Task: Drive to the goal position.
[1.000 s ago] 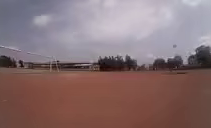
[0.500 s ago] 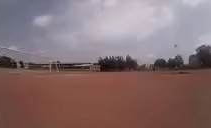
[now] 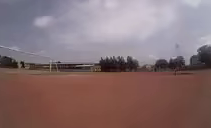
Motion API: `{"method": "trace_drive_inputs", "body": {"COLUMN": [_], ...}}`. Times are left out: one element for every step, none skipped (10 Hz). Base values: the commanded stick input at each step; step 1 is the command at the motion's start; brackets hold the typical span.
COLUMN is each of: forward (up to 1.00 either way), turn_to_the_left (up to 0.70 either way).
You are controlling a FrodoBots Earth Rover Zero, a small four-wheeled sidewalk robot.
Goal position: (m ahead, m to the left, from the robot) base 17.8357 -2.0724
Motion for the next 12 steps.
{"method": "trace_drive_inputs", "body": {"forward": [0.7, 0.7, 0.7, 0.7, 0.7, 0.7, 0.7, 0.7, 0.7, 0.7, 0.63, 0.61], "turn_to_the_left": [0.0, 0.0, 0.0, 0.0, 0.0, 0.0, 0.0, 0.0, 0.0, 0.0, 0.0, 0.0]}}
